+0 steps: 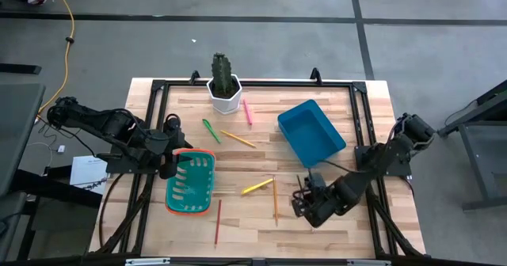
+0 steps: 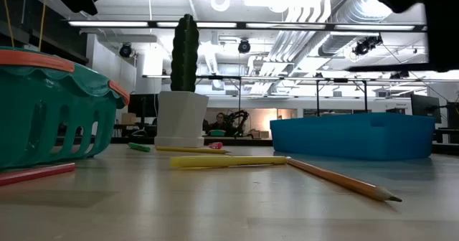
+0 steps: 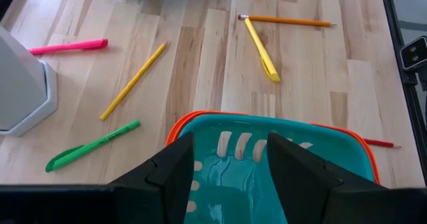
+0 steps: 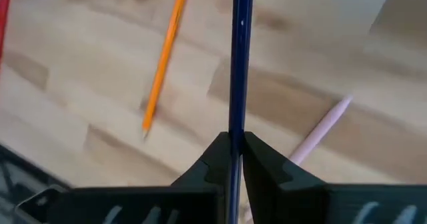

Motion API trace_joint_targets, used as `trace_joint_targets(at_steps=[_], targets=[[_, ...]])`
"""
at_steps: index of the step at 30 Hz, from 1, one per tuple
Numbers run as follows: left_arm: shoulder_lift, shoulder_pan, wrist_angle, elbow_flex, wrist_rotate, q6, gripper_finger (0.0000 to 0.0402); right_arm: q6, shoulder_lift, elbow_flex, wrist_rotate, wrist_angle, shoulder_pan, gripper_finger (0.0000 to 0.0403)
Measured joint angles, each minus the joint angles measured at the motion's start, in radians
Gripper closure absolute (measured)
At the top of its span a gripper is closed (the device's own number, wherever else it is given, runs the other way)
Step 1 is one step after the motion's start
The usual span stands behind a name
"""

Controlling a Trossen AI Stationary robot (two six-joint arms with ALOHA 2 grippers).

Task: Sort pens & pencils
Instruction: Put the dark blue pencil into the blue bin

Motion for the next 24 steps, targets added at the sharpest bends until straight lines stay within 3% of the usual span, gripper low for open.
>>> trace_joint_targets(at_steps=[14,24], targets=[[0.0,0.0,0.001,0.0,-0.011,-0.003,0.0227,-0.325,-0.09,0.022,-0.021,-0.156,-0.264,0.0386],[0.0,0.0,0.001,0.0,-0.019,0.007,0.0227,-0.539,-0.193,0.022,-0.034,-0.263,-0.527,0.0386]])
